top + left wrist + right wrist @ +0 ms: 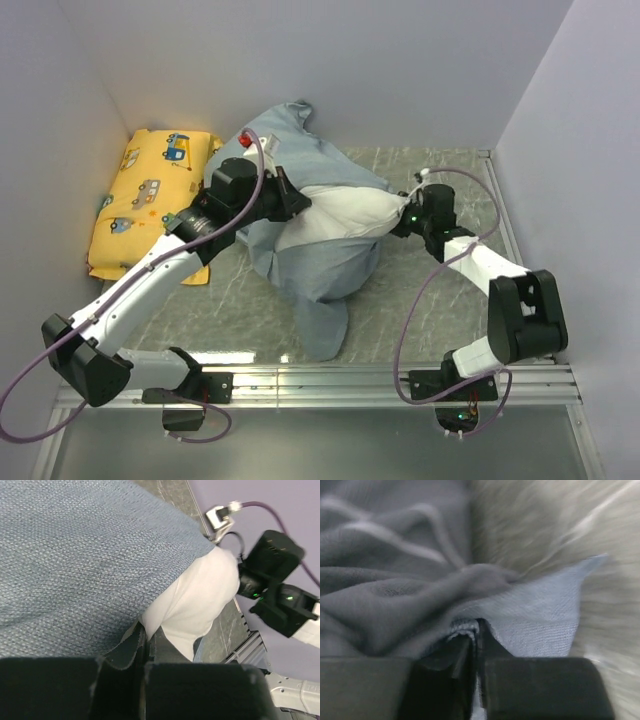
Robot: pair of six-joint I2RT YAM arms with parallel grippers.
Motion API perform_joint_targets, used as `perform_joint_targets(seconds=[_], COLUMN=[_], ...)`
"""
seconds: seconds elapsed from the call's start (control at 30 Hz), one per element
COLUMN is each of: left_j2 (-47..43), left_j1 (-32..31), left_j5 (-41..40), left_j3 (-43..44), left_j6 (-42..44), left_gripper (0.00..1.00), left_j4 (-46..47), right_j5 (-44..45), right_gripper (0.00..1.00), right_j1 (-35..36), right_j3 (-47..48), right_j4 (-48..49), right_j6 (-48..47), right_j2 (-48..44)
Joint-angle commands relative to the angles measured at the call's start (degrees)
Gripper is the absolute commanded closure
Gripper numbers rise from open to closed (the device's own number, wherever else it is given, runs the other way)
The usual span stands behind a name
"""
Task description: Remove the pillowcase from the pillow
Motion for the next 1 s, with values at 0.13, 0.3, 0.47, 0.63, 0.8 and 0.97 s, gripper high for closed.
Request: perform_joint_targets(seconds=[0.13,0.3,0.47,0.63,0.8,0.97], left_j2=[5.13,9.88,14.79,17.09,19.02,23.40], left_j1=[-5.71,-7.30,-7.21,-7.12,-7.12,-7.12], left_j5=[0.48,-11.36,-22.01,-26.06,-26.94,-25.01], left_j3=[7.10,10.79,16.94,18.18,18.00,20.19], left_j6=[-5.33,-6.57,-6.66,-7.28,-8.24,-9.21], left_gripper=[1.00,1.00,1.00,1.00,1.00,1.00], left_j4=[23.38,26.03,23.58,22.69,21.99,20.94], right_j5=[-11.80,-3.36,2.69,8.95,14.21,13.87], right_gripper=[0.63,0.43,0.34,0.30,0.26,0.26], right_j1=[9.54,8.86,4.56,2.70,1.30,0.50], right_j3=[-1.67,-4.29,-9.05,-7.65,-6.06,-1.16], right_j4=[13.04,6.01,-0.56,-11.55,-20.18,-26.41], right_j6=[1.58,2.02,3.26,0.98,0.53,-0.43], right_j2=[3.00,-1.65,-12.79,-22.48,-32.06,-38.92])
